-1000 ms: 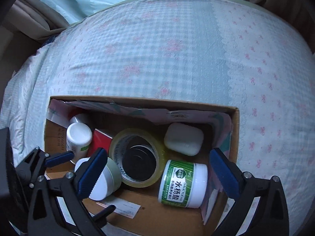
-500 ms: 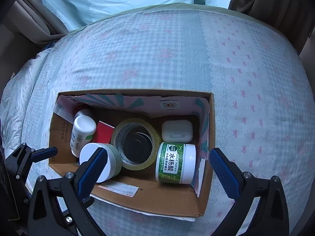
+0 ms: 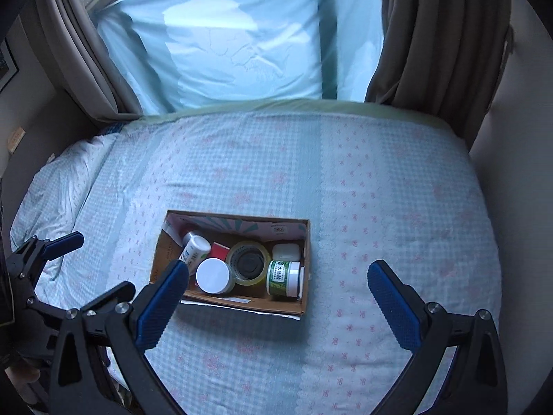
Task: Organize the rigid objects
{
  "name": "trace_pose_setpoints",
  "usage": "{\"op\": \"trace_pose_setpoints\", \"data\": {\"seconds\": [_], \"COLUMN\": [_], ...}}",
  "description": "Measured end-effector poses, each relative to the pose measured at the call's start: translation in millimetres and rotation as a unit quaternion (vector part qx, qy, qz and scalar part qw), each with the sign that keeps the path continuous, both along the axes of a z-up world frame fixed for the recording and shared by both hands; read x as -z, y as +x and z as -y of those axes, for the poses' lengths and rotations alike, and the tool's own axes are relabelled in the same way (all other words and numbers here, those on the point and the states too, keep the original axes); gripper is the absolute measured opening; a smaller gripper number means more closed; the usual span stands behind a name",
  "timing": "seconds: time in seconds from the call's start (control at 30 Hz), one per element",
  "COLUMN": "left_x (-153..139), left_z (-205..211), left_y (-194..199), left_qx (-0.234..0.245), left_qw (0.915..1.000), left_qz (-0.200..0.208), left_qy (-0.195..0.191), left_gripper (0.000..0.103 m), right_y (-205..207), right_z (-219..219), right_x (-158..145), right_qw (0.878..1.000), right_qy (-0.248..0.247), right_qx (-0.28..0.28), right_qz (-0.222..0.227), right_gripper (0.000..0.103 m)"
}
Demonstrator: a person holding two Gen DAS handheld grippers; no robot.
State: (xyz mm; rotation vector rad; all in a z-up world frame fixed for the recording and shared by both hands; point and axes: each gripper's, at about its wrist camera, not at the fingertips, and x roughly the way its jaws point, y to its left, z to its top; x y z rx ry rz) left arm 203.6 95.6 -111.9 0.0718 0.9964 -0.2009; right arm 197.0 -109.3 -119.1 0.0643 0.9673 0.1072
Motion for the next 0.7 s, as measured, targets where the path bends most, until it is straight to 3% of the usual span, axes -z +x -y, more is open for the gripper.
{"op": "trace_pose_setpoints", "data": {"seconds": [0.17,0.3,0.47,0.7], "left_x": [-70,-100,-110,-109], "left_z": [-7,-4,-7,-15], "left_y": [-42,-74,-110,-126], "left_qx": [-0.027,-0.03,-0.038,-0.06], "left_qw": [0.9968,0.9922,0.9881,0.9845], "left_qz": [0.065,0.119,0.147,0.162], "left_qy": [-0.037,-0.017,-0.023,-0.032], "left_gripper": [0.103,0.103,0.103,0.103], "right_y": [-58,-92,-124,-138], "right_z": [14,20,21,21], "right_x": [-71,-91,-96,-95], "right_qw": [0.996,0.994,0.989,0.987], "right_qy": [-0.026,-0.028,-0.04,-0.053], "right_qx": [0.025,0.046,0.068,0.066], "right_qz": [0.078,0.101,0.128,0.136], "right_gripper": [0.103,0.103,0.103,0.103]}}
